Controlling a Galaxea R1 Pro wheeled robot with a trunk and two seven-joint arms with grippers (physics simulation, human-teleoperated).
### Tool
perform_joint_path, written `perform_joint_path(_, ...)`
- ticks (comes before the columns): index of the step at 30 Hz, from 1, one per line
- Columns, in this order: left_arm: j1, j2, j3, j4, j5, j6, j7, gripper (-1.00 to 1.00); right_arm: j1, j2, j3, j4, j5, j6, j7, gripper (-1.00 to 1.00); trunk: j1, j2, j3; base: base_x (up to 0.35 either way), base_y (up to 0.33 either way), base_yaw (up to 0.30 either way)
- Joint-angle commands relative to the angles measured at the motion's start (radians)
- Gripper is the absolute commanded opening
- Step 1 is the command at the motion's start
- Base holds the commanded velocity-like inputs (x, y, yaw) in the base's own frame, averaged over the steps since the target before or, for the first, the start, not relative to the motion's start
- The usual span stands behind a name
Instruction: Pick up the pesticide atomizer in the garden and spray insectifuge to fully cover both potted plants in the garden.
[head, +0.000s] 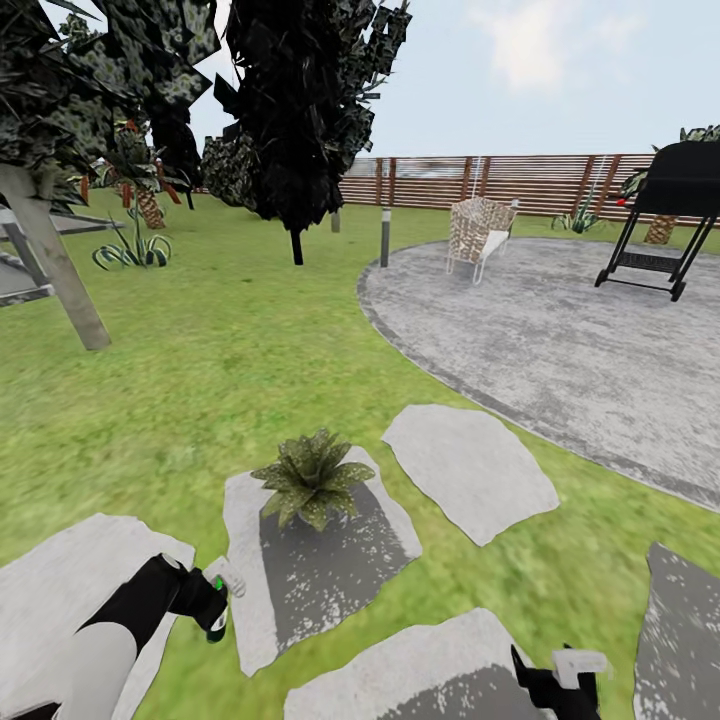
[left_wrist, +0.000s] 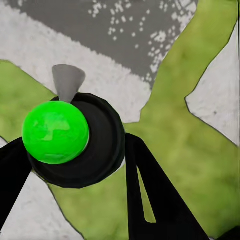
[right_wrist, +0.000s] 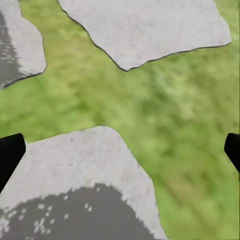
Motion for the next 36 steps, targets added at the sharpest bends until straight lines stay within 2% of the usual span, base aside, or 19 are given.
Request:
perform_joint_path(1,-0.001,-0.001,0.007,0.011,-0.002,-0.032,-0.007,-1.0,-0.012,0.005,0.031,-0.021,0.015,-0.001,0.012,1.0,0.0,0.0,-0.001,0.0,0.0,0.001)
perform_joint_path(2,-0.001,0.0,0.007,0.033,-0.003,-0.086,-0.006,-1.0,-0.03,0.018,0.072,-0.042,0.029,0.005,0.014,1.0,0.0,0.0,-0.001,0.0,0.0,0.0)
perform_joint_path(4,-0.001,0.005,0.014,0.073,-0.004,-0.164,-0.006,-1.0,-0.082,0.063,0.159,-0.069,0.064,0.062,0.017,1.0,0.0,0.0,-0.001,0.0,0.0,0.0)
perform_joint_path(6,-0.001,0.009,0.024,0.089,-0.004,-0.19,-0.006,-1.0,-0.137,0.108,0.265,-0.079,0.112,0.156,0.019,1.0,0.0,0.0,-0.001,0.0,0.0,0.0)
perform_joint_path(7,-0.001,0.01,0.025,0.091,-0.004,-0.193,-0.006,-1.0,-0.152,0.126,0.3,-0.081,0.124,0.179,0.025,1.0,0.0,0.0,-0.001,0.0,0.0,0.0)
perform_joint_path(8,0.0,0.011,0.026,0.093,-0.004,-0.196,-0.007,-1.0,-0.172,0.156,0.351,-0.091,0.137,0.203,0.052,1.0,0.0,0.0,-0.001,0.0,0.0,0.0)
perform_joint_path(10,0.0,0.011,0.027,0.093,-0.004,-0.195,-0.008,-1.0,-0.207,0.189,0.407,-0.127,0.146,0.242,0.146,1.0,0.0,0.0,-0.001,0.0,0.0,0.0)
perform_joint_path(11,-0.001,0.012,0.028,0.093,-0.004,-0.194,-0.009,-1.0,-0.218,0.194,0.414,-0.142,0.147,0.265,0.185,1.0,0.0,0.0,-0.001,0.0,0.0,0.0)
perform_joint_path(13,-0.001,0.014,0.028,0.093,-0.006,-0.191,-0.01,-1.0,-0.244,0.2,0.424,-0.192,0.149,0.346,0.314,1.0,0.0,0.0,-0.001,0.0,0.0,0.0)
perform_joint_path(15,-0.001,0.021,0.026,0.094,-0.014,-0.193,-0.015,-1.0,-0.26,0.201,0.427,-0.241,0.149,0.386,0.446,1.0,0.0,0.0,-0.001,0.0,0.0,0.0)
perform_joint_path(18,0.0,0.024,0.014,0.097,-0.022,-0.198,-0.022,-1.0,-0.263,0.205,0.429,-0.267,0.148,0.393,0.483,1.0,0.0,0.0,-0.001,0.0,0.0,0.0)
perform_joint_path(22,0.0,0.02,0.007,0.14,-0.096,-0.205,-0.035,-1.0,-0.264,0.206,0.436,-0.27,0.15,0.394,0.501,1.0,0.0,0.0,-0.001,0.0,0.0,0.0)
perform_joint_path(24,0.0,0.013,0.003,0.146,-0.123,-0.208,-0.036,-1.0,-0.264,0.207,0.476,-0.271,0.152,0.394,0.559,1.0,0.0,0.0,-0.001,0.0,0.0,0.0)
perform_joint_path(25,0.0,0.01,-0.014,0.147,-0.128,-0.215,-0.036,-1.0,-0.264,0.207,0.509,-0.272,0.151,0.395,0.595,1.0,0.0,0.0,-0.001,0.0,0.0,0.0)
perform_joint_path(26,-0.001,0.002,-0.046,0.148,-0.131,-0.241,-0.036,-1.0,-0.264,0.207,0.538,-0.274,0.151,0.395,0.623,1.0,0.0,0.0,-0.001,0.0,0.0,0.0)
perform_joint_path(28,-0.001,-0.005,-0.1,0.149,-0.132,-0.28,-0.037,-1.0,-0.264,0.207,0.56,-0.273,0.151,0.395,0.643,1.0,0.0,0.0,-0.001,0.0,0.0,0.0)
perform_joint_path(29,-0.001,-0.007,-0.135,0.15,-0.132,-0.295,-0.038,-1.0,-0.264,0.207,0.567,-0.272,0.151,0.395,0.649,-1.0,0.0,0.0,-0.001,0.0,0.0,0.0)
perform_joint_path(32,-0.001,-0.008,-0.166,0.151,-0.133,-0.315,-0.055,-1.0,-0.264,0.205,0.571,-0.273,0.152,0.395,0.653,-1.0,0.0,0.0,-0.001,0.0,0.0,0.0)
perform_joint_path(36,-0.001,-0.019,-0.171,0.15,-0.133,-0.329,-0.087,-1.0,-0.268,0.206,0.581,-0.273,0.154,0.398,0.673,-1.0,0.0,0.0,-0.001,0.0,0.0,0.0)
